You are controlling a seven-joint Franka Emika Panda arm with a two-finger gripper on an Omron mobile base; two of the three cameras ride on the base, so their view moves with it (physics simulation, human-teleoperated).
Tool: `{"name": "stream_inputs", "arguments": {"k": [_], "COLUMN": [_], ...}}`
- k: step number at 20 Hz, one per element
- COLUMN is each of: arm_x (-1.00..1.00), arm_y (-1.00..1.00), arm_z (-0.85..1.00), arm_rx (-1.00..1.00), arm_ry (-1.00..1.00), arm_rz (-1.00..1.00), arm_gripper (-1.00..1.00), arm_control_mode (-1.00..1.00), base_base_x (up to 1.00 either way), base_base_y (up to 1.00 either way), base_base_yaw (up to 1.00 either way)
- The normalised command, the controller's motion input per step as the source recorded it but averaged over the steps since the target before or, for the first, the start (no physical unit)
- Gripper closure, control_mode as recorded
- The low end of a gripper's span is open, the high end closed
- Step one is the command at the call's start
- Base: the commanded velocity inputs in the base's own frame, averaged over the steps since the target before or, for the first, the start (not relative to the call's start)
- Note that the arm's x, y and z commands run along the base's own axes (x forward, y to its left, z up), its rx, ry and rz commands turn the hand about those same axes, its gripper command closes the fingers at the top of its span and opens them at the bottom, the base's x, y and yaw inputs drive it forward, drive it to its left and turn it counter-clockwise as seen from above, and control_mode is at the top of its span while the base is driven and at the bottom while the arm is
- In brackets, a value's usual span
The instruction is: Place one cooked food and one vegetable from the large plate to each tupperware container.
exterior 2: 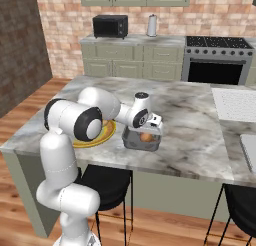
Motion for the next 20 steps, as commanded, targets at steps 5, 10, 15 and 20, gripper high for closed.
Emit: {"name": "stream_inputs", "arguments": {"k": [5,10,15,20], "arm_x": [-0.19,-0.42,-0.25,-0.06], "arm_y": [0.09,0.61,1.0,0.86], "arm_z": [0.56,0.88,0.53,0.12], "arm_rx": [0.01,0.04,0.0,0.0], "arm_ry": [0.0,-0.06,-0.05,-0.01], "arm_rz": [0.0,0.0,0.08,0.02], "arm_gripper": [-1.0,-1.0,-1.0,-1.0], "arm_control_mode": [-1.0,-1.0,-1.0,-1.0], "base_base_x": [0.0,0.0,0.0,0.0], "base_base_y": [0.0,0.0,0.0,0.0], "base_base_yaw": [0.0,0.0,0.0,0.0]}}
